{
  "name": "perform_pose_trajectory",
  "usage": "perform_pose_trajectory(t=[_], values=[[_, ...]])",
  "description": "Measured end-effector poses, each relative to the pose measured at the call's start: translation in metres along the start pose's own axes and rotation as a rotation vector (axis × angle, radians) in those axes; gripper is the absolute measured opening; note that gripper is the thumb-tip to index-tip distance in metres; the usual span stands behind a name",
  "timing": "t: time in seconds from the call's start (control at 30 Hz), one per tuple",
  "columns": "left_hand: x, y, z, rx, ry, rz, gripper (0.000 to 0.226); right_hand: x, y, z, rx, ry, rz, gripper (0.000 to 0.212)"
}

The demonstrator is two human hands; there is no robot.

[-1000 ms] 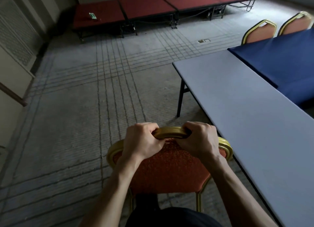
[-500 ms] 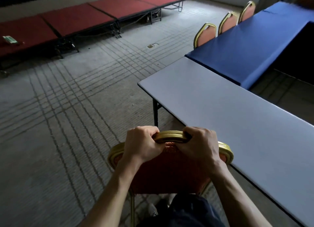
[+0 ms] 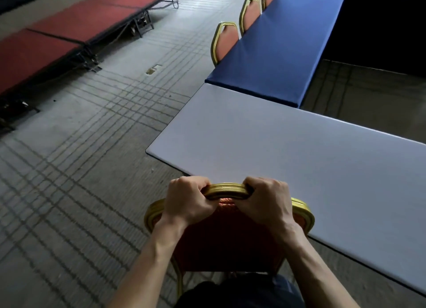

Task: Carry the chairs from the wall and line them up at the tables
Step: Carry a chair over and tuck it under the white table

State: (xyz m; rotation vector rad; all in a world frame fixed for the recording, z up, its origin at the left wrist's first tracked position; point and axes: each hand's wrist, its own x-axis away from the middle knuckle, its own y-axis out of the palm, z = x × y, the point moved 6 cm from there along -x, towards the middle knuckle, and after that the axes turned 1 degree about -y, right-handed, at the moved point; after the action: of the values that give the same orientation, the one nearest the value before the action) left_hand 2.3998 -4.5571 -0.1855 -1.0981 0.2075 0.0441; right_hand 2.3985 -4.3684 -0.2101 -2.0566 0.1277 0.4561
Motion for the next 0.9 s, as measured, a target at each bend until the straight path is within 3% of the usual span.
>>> perform_pose_trajectory(t=[0.3, 0.9], values=[[-0.081, 0.029, -0.038, 0.038, 0.132, -0.174, 0.029, -0.041, 0.039, 0.007, 0.051, 0.117, 0.007, 0.041], [-0.155, 0.040, -0.087, 0.091, 0.466, -0.242, 0.018, -0.069, 0.083, -0.030, 0.261, 0.307, 0.117, 0.032]])
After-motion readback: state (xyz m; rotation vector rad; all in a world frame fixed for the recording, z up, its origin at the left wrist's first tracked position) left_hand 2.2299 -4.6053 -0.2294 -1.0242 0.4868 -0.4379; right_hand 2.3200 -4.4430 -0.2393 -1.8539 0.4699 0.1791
